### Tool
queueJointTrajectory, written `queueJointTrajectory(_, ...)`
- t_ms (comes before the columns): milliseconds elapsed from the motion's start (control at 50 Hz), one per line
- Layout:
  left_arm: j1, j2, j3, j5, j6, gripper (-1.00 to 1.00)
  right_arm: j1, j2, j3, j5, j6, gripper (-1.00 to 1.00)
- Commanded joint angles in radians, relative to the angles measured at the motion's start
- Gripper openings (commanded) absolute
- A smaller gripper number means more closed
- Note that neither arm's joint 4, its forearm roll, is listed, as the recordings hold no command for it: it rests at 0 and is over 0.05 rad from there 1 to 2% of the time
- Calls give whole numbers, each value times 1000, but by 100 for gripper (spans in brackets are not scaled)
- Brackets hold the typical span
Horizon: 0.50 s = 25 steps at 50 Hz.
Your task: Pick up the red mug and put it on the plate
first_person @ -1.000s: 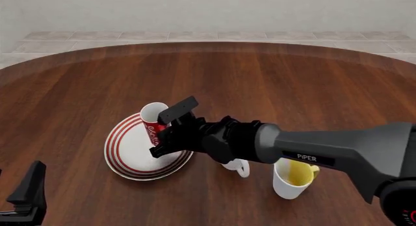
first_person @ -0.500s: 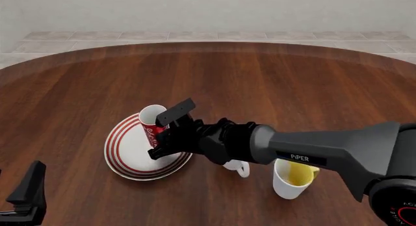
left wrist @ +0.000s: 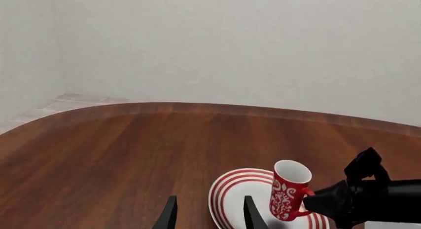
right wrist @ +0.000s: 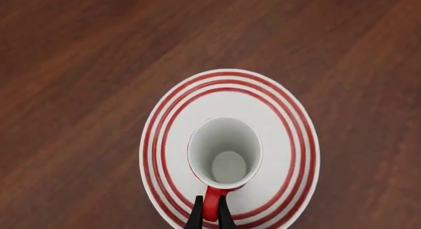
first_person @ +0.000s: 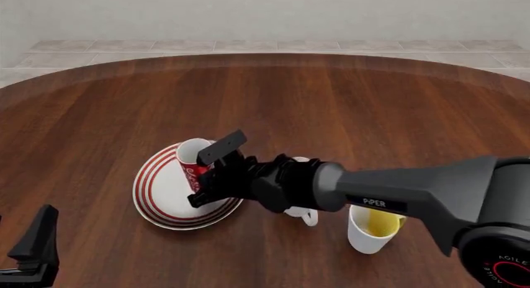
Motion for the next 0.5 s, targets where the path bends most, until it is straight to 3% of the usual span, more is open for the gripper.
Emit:
queueJointTrajectory(20, 1, 0, 5, -5, -1, 100, 4, 13, -7, -5, 9, -100)
queueJointTrajectory(500, 0, 0, 2, -2, -2, 100, 7, 33, -20, -1, 7, -100)
